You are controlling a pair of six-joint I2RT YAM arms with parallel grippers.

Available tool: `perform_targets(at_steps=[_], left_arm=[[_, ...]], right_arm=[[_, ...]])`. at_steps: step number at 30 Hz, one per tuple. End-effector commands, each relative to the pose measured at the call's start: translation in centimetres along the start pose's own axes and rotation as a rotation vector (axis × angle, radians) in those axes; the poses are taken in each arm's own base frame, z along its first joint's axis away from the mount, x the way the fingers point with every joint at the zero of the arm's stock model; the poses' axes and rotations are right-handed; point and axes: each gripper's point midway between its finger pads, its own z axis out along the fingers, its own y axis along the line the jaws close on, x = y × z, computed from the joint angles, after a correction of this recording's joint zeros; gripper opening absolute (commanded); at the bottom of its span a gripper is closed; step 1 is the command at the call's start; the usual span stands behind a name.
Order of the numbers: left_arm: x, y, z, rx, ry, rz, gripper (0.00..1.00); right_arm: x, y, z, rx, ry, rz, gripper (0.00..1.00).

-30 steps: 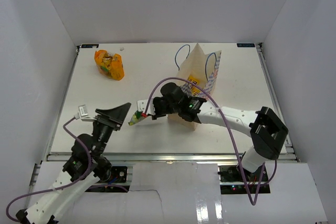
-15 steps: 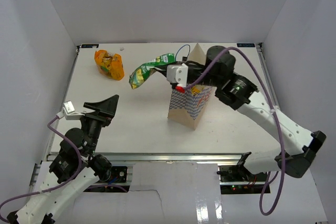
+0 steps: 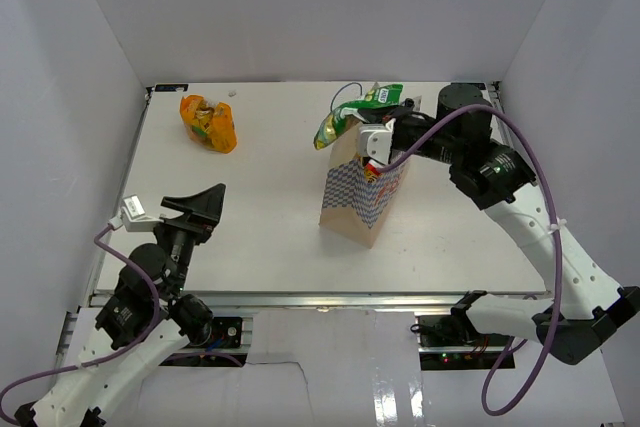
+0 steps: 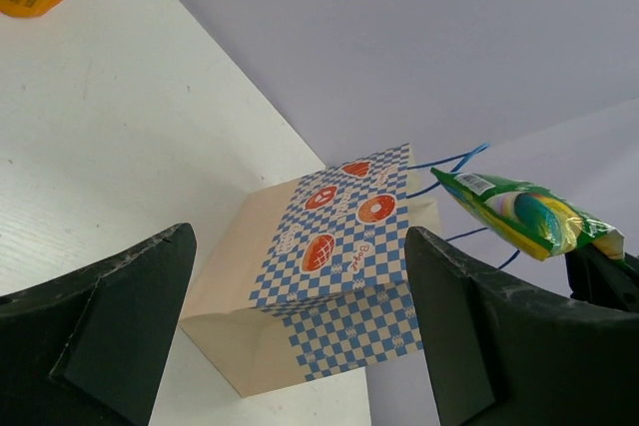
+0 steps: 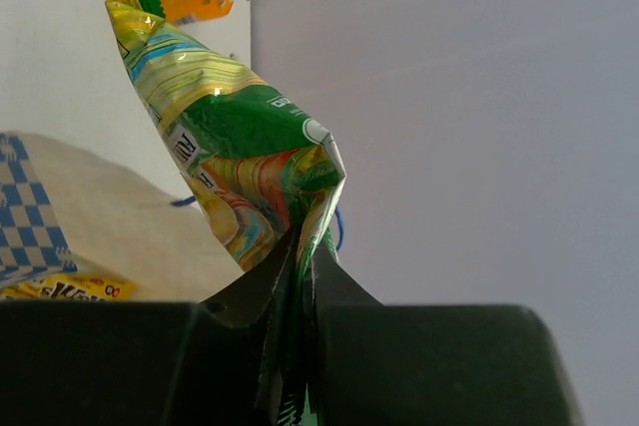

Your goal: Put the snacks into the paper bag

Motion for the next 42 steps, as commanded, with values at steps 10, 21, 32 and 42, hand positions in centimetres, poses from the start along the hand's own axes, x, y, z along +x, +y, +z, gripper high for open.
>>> perform_targets(at_steps=[10, 21, 32, 42], left_arm=[[0.4, 1.8, -0.8, -0.035, 0.012, -0.023, 0.96], [0.8, 2.0, -0.4, -0.049, 0.021, 0.002, 0.97], [0.2, 2.3, -1.0, -0.043, 0.001, -0.017, 0.97], [0.6, 1.8, 0.1, -0.098, 0.024, 0.034, 0.98]], right_arm=[[0.7, -2.0, -3.2, 0.075, 0.05, -0.129, 0.08], [-2.8, -3.5, -5.5, 0.095, -0.038, -0.158, 0.08], [3.3, -1.8, -4.8, 0.014, 0.205, -0.226, 0.08], [5.9, 0.0, -3.6, -0.1, 0.279, -0.236, 0.15]])
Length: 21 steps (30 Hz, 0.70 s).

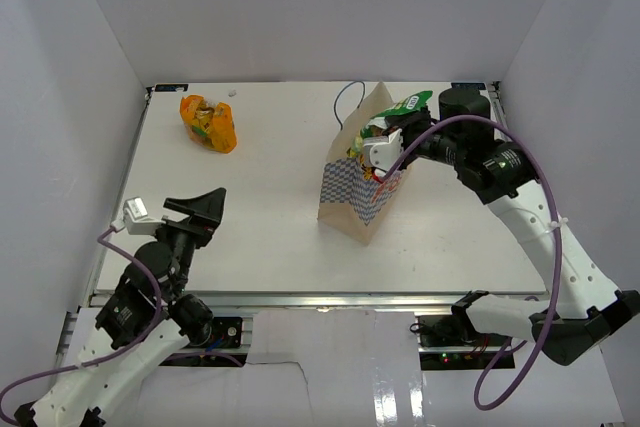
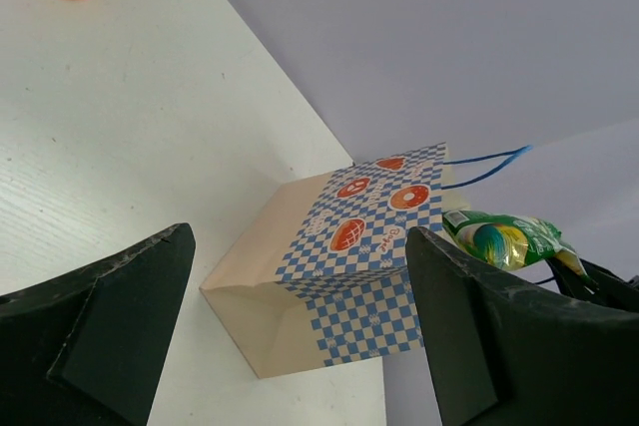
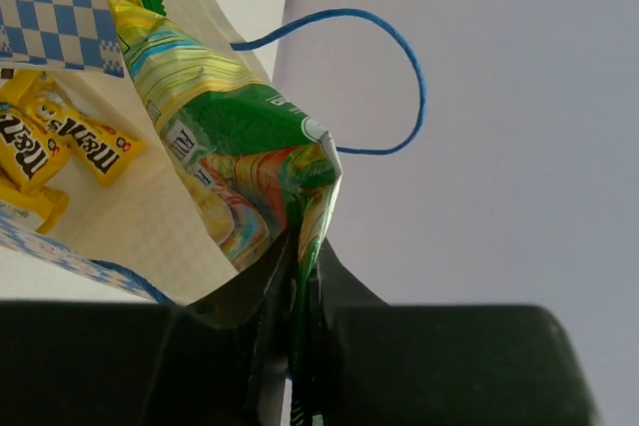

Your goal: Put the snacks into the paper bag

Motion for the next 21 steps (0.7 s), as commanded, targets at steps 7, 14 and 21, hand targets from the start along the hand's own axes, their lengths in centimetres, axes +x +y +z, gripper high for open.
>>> perform_targets(at_steps=[7, 14, 21], left_arm=[[0.5, -1.4, 2.5, -0.129, 0.026, 0.09, 0.98], [0.9, -4.0, 6.7, -0.269, 0.029, 0.224, 0.98], [-0.7, -2.5, 16.1, -0.392, 0.165, 0.174, 0.98]], right_arm=[[0.3, -2.7, -0.6, 0.051, 0.031, -0.066, 0.5], [-1.7, -6.1, -2.0, 0.144, -0.048, 0.077, 0.62], [-3.4, -7.5, -3.8, 0.237, -0.134, 0.391, 0.88]])
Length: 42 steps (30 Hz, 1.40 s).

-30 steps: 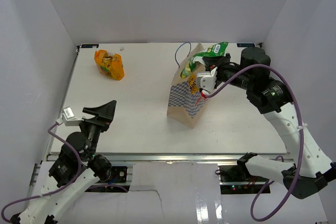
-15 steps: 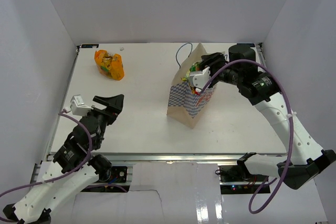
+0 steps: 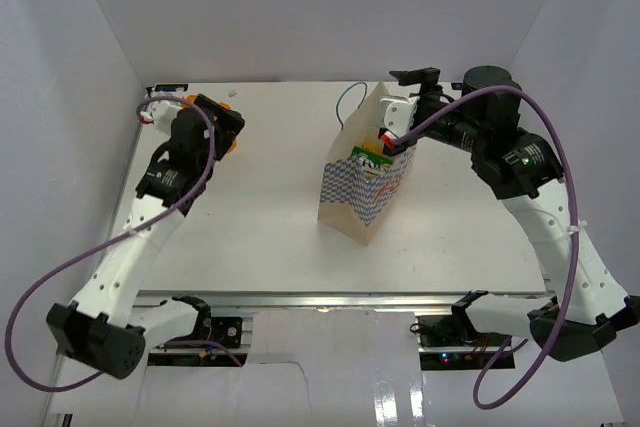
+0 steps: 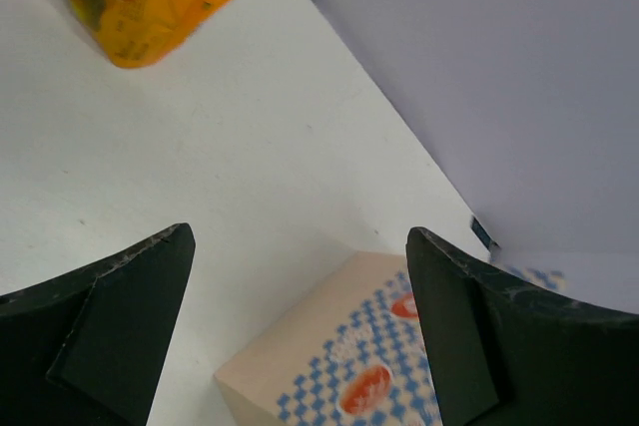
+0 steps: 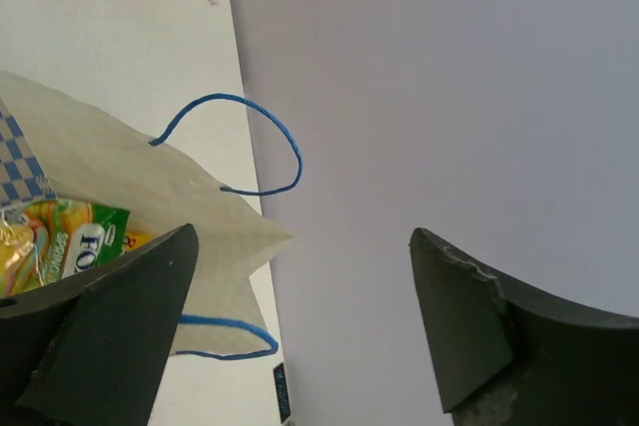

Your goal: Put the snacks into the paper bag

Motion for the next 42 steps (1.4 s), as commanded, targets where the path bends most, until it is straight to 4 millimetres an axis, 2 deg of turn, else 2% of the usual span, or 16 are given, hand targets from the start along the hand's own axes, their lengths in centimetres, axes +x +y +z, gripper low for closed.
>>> perform_targets(at_steps=[1, 3, 4, 5, 6, 7, 8, 9, 11, 13, 14, 18, 19, 25, 36, 42], left_arm=[[-0.1, 2.4, 4.5, -0.056, 0.153, -0.051, 0.98], [-0.7, 3.6, 6.6, -0.105, 0.188, -0.125, 0.98], [-2.7, 3.7, 7.6, -0.124, 0.181, -0.188, 0.98], [-2.5, 5.0, 8.4, -0.204, 0.214, -0.247, 0.98], [-1.0, 6.9, 11.0, -0.306, 0.273, -0.27, 0.98], [-1.7, 8.3, 12.4, -0.366, 0.281, -0.308, 0.98], [-3.1, 7.4, 12.9, -0.367, 0.315, -0.352, 0.98], [-1.6, 9.1, 15.5, -0.429, 0.373, -0.372, 0.98], [-3.0, 7.6, 17.4, -0.379, 0.386, -0.398, 0.98], [-2.6, 8.3, 19.9, -0.397, 0.395, -0.382, 0.98], [-4.1, 7.0, 20.7, -0.363, 0.365, -0.377, 0.98], [-4.7, 7.5, 23.9, -0.395, 0.374, -0.383, 0.98], [-3.6, 8.7, 25.0, -0.43, 0.398, -0.382, 0.98], [-3.6, 8.8, 26.9, -0.404, 0.392, -0.367, 0.98], [1.0, 15.2, 27.3, -0.577, 0.493, -0.258, 0.98], [1.5, 16.8, 28.7, -0.611, 0.484, -0.228, 0.98]], right_arm=[[-1.7, -2.2, -2.0, 0.138, -0.05, 0.205, 0.94], [0.0, -1.5, -2.3, 0.164, 0.0, 0.295, 0.98], [0.3, -1.2, -2.9, 0.172, 0.009, 0.309, 0.98], [0.8, -0.8, -3.2, 0.175, 0.023, 0.327, 0.98], [2.5, 0.4, -3.0, 0.171, 0.065, 0.357, 0.98], [2.9, 0.9, -3.7, 0.188, 0.074, 0.397, 0.98], [3.6, 1.4, -3.9, 0.194, 0.089, 0.423, 0.97], [5.1, 2.8, -3.7, 0.184, 0.125, 0.453, 0.97], [5.9, 3.8, -4.4, 0.194, 0.141, 0.472, 0.97], [7.3, 5.3, -4.6, 0.192, 0.166, 0.499, 0.96], [7.5, 5.7, -4.7, 0.187, 0.167, 0.506, 0.96], [8.6, 6.9, -5.1, 0.193, 0.186, 0.533, 0.97], [8.9, 7.2, -5.1, 0.191, 0.19, 0.537, 0.96], [9.3, 8.0, -5.0, 0.183, 0.189, 0.558, 0.97], [9.2, 7.6, -4.7, 0.2, 0.161, 0.56, 0.97], [8.9, 7.8, -4.9, 0.2, 0.152, 0.559, 0.97]])
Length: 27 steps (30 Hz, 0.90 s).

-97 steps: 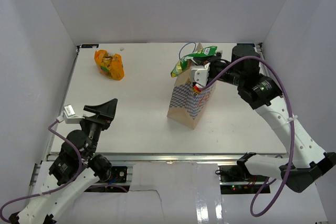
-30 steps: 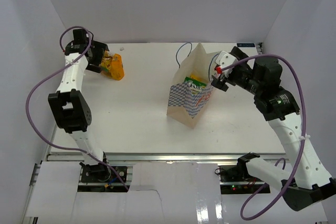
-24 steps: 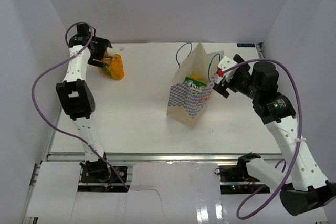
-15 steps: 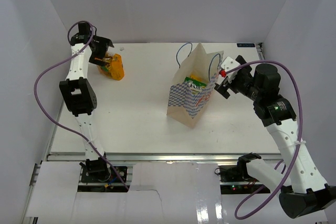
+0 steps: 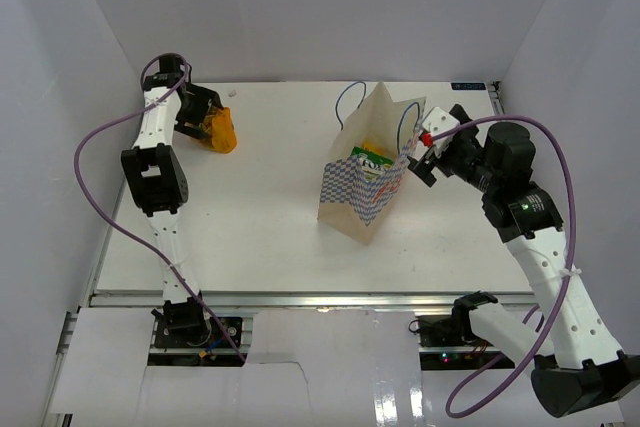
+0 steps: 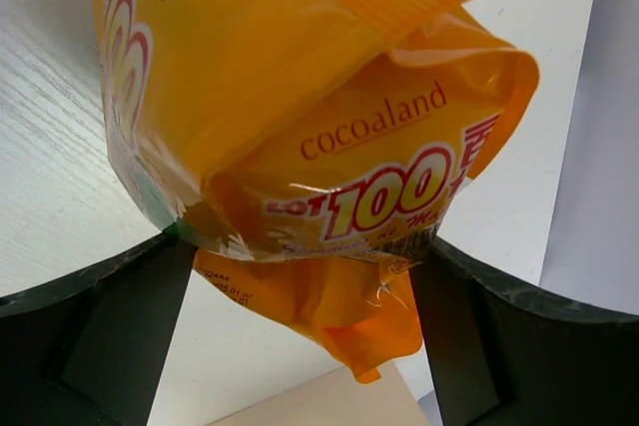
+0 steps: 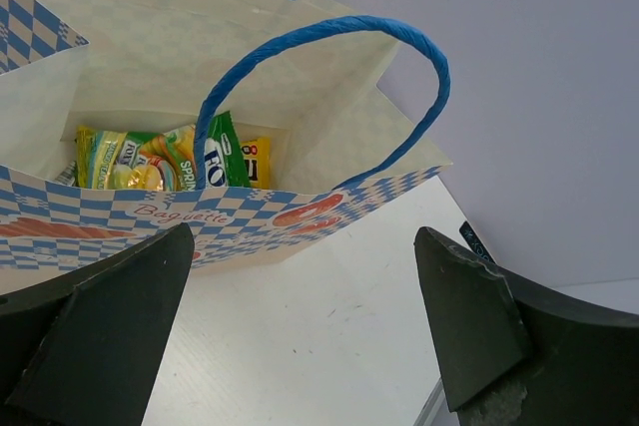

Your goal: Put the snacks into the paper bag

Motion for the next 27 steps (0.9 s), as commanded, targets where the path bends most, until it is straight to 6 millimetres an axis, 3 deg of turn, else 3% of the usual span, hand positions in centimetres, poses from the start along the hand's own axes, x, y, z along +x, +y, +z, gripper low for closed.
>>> perform_targets(at_steps=[1, 7, 8, 14, 21, 23, 24, 25, 27], left_arm=[[-1.0, 1.6, 0.6, -0.072, -0.043, 0.029, 0.98], [-0.8, 5.2, 1.3, -0.188, -0.063, 0.083, 0.94], [-0.7, 6.4, 1.6, -0.226, -0.067, 0.091, 0.88], [-0.5, 9.2, 1.6, -0.296, -0.081, 0.166, 0.66], [-0.2, 9.4, 0.1, -0.237, -0.098, 0.255, 0.19], [-0.2, 8.6, -1.0, -0.186, -0.111, 0.299, 0.14], [0.7, 9.2, -0.9, -0.175, -0.078, 0.313, 0.13], [1.1, 9.2, -1.1, -0.151, -0.068, 0.331, 0.05], [1.1, 7.7, -2.8, -0.055, -0.089, 0.393, 0.0]], right_arm=[[-1.4, -0.5, -0.5, 0.027, -0.061, -0.01, 0.97], [-1.6, -0.3, -0.8, 0.023, -0.072, -0.002, 0.97], [-1.6, -0.2, -0.8, 0.022, -0.074, 0.001, 0.97], [-2.3, -0.1, -1.1, 0.014, -0.096, 0.002, 0.98], [-2.9, -0.2, -1.4, 0.015, -0.114, 0.001, 0.98], [-3.1, -0.3, -1.6, 0.018, -0.119, -0.001, 0.98], [-3.3, -0.3, -1.6, 0.019, -0.123, -0.001, 0.98], [-3.4, -0.4, -1.7, 0.019, -0.126, -0.001, 0.98], [-3.8, -0.5, -1.8, 0.019, -0.137, -0.004, 0.98]])
